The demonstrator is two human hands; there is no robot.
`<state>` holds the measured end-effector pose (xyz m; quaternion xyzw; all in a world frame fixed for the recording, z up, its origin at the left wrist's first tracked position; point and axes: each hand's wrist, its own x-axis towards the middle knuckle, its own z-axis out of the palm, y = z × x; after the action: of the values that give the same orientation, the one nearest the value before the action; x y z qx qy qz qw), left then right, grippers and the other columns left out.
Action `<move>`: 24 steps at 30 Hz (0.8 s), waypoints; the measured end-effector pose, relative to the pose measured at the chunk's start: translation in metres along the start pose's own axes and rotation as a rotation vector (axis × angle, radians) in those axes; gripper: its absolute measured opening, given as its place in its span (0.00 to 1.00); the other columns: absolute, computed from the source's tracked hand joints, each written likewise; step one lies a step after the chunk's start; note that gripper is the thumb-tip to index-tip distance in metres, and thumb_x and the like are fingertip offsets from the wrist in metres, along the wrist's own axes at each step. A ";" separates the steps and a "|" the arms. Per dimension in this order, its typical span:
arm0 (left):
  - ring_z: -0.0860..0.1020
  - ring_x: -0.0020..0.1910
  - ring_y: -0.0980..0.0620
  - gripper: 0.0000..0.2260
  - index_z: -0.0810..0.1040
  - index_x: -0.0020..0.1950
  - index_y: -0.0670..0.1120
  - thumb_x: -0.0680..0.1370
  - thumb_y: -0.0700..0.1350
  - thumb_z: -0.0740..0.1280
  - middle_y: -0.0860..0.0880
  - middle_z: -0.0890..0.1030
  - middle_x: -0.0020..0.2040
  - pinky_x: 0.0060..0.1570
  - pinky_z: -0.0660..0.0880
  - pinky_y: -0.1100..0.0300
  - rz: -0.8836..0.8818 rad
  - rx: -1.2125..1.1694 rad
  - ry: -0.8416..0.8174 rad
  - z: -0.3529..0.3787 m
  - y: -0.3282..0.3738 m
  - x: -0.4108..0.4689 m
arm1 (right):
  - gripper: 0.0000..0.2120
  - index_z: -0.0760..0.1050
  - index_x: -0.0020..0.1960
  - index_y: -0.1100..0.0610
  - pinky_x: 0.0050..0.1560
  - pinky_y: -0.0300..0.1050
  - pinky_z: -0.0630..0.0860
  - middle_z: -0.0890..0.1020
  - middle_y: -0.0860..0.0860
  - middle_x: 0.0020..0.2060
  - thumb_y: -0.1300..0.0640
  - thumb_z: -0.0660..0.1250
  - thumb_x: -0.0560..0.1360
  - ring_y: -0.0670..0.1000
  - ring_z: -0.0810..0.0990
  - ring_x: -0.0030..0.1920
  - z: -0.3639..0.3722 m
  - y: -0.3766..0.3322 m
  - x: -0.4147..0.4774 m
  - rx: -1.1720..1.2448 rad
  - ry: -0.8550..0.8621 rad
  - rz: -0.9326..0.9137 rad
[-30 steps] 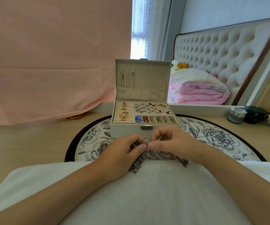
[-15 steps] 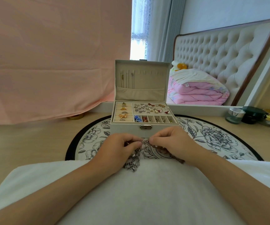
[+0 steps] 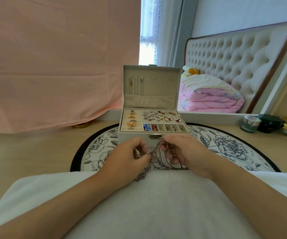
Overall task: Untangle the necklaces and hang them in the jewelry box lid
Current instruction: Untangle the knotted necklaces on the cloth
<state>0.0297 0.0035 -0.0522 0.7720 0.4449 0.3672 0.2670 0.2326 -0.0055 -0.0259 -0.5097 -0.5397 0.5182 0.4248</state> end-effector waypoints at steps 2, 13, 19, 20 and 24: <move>0.75 0.37 0.60 0.07 0.75 0.46 0.56 0.76 0.47 0.72 0.58 0.77 0.39 0.41 0.78 0.55 0.024 -0.005 0.006 -0.001 0.003 -0.002 | 0.11 0.78 0.43 0.57 0.31 0.43 0.65 0.80 0.53 0.39 0.57 0.62 0.82 0.50 0.72 0.34 -0.003 -0.004 -0.001 -0.031 -0.036 -0.035; 0.79 0.36 0.54 0.06 0.84 0.42 0.58 0.74 0.46 0.76 0.59 0.83 0.36 0.39 0.77 0.57 0.002 -0.267 0.078 -0.002 0.006 0.001 | 0.10 0.81 0.45 0.60 0.39 0.44 0.69 0.82 0.51 0.36 0.58 0.65 0.81 0.49 0.72 0.34 -0.002 -0.009 -0.005 -0.200 -0.112 -0.104; 0.80 0.40 0.56 0.05 0.81 0.43 0.56 0.77 0.45 0.72 0.58 0.81 0.40 0.42 0.80 0.56 0.062 -0.196 0.083 -0.002 0.005 -0.001 | 0.08 0.82 0.44 0.56 0.36 0.40 0.68 0.79 0.50 0.34 0.57 0.67 0.80 0.49 0.71 0.31 0.000 -0.009 -0.008 -0.256 -0.113 -0.094; 0.80 0.41 0.56 0.05 0.81 0.44 0.56 0.77 0.45 0.72 0.58 0.81 0.41 0.42 0.80 0.57 0.075 -0.192 0.082 -0.001 0.005 -0.001 | 0.06 0.82 0.46 0.57 0.35 0.40 0.69 0.79 0.51 0.34 0.58 0.68 0.80 0.49 0.71 0.31 0.001 -0.009 -0.008 -0.250 -0.101 -0.104; 0.79 0.40 0.59 0.07 0.80 0.43 0.56 0.77 0.44 0.72 0.58 0.81 0.39 0.39 0.76 0.62 0.081 -0.230 0.104 -0.001 0.004 0.000 | 0.06 0.80 0.50 0.61 0.34 0.44 0.72 0.83 0.53 0.37 0.57 0.69 0.79 0.51 0.76 0.31 0.006 -0.009 -0.009 -0.191 -0.035 -0.152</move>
<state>0.0308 0.0019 -0.0485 0.7334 0.3815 0.4659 0.3154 0.2270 -0.0144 -0.0165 -0.4965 -0.6309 0.4395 0.4028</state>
